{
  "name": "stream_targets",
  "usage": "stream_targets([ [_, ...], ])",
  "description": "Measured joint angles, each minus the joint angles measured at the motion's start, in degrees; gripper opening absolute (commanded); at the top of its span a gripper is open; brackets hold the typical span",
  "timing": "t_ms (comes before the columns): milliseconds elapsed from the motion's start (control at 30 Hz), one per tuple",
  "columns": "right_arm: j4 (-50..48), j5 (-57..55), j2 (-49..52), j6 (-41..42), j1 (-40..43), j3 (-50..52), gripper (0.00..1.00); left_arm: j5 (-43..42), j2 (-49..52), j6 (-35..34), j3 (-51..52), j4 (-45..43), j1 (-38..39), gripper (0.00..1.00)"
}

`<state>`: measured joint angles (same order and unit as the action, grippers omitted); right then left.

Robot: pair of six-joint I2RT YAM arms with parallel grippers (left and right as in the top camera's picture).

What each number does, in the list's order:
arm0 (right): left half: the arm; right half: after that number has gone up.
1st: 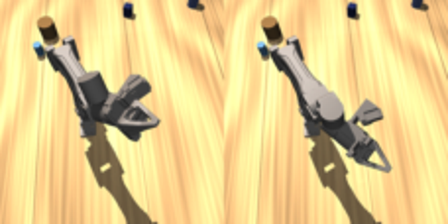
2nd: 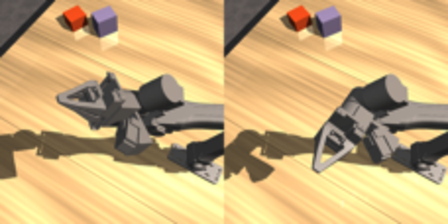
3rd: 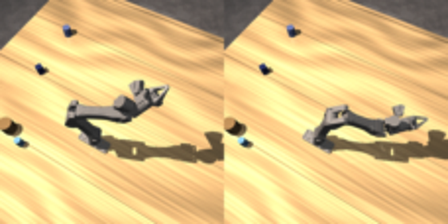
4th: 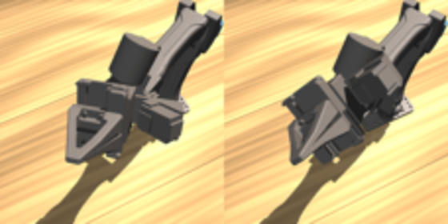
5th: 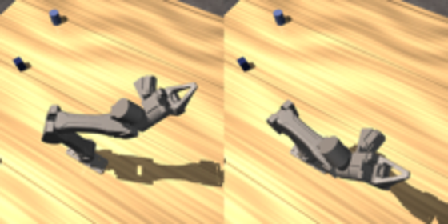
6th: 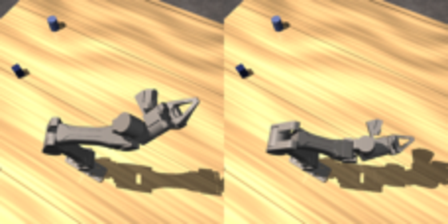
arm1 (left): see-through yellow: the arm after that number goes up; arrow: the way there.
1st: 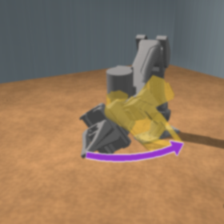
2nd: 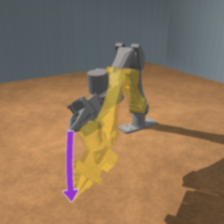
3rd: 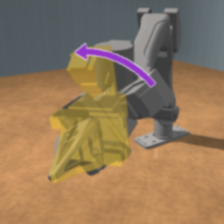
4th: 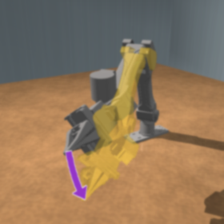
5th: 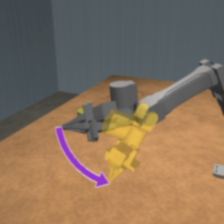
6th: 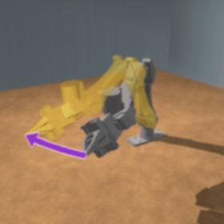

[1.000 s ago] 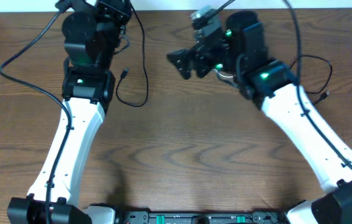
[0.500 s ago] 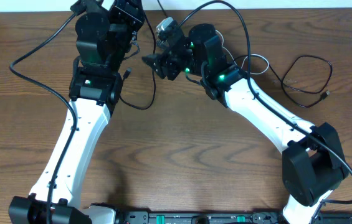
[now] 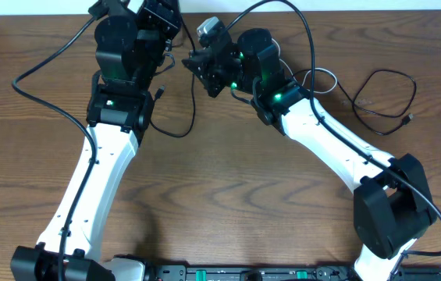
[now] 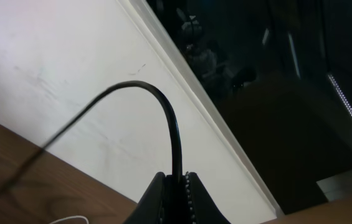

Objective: Untangle cables

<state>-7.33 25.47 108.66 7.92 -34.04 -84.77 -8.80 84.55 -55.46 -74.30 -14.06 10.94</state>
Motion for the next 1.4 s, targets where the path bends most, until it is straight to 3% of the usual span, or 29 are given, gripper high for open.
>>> stream_targets([
  [33, 0.0, 0.1, 0.0, 0.2, 0.0, 0.0, 0.02, 0.0, 0.0, 0.0, 0.0, 0.2, 0.0, 0.08],
  [267, 0.2, 0.0, 0.0, 4.9, 0.0, 0.0, 0.01, 1.6, 0.0, 0.1, 0.0, 1.6, 0.0, 0.08],
  [367, 0.7, 0.0, 0.0, 8.2, 0.0, 0.0, 0.01, 5.2, 0.0, 1.7, 0.0, 3.8, 0.0, 0.28],
  [500, 0.7, 0.9, 0.0, 13.2, 0.0, 0.0, 0.01, 11.2, 0.0, 4.6, 0.0, 7.7, 0.0, 0.29],
  [667, 0.8, 3.1, 0.0, 18.8, 0.0, 0.0, 0.01, 16.7, 0.0, 8.2, 0.0, 11.6, 0.0, 0.57],
  [767, 1.2, 3.8, -0.1, 21.6, 0.0, 0.0, 0.01, 18.2, 0.0, 10.6, 0.0, 13.9, -0.1, 0.63],
  [967, 2.0, 4.8, -2.6, 29.2, 1.6, 0.0, 0.01, 19.0, 0.0, 13.3, 0.0, 18.3, -0.1, 0.63],
  [1133, 1.9, 4.7, -4.2, 39.0, 5.3, 0.0, 0.01, 12.9, 0.0, 17.6, 0.0, 18.3, -0.1, 0.63],
  [1400, 2.0, 4.6, -4.3, 52.1, 9.7, 0.0, 0.01, -6.9, 0.0, 29.9, 0.0, 17.1, -0.2, 0.63],
])
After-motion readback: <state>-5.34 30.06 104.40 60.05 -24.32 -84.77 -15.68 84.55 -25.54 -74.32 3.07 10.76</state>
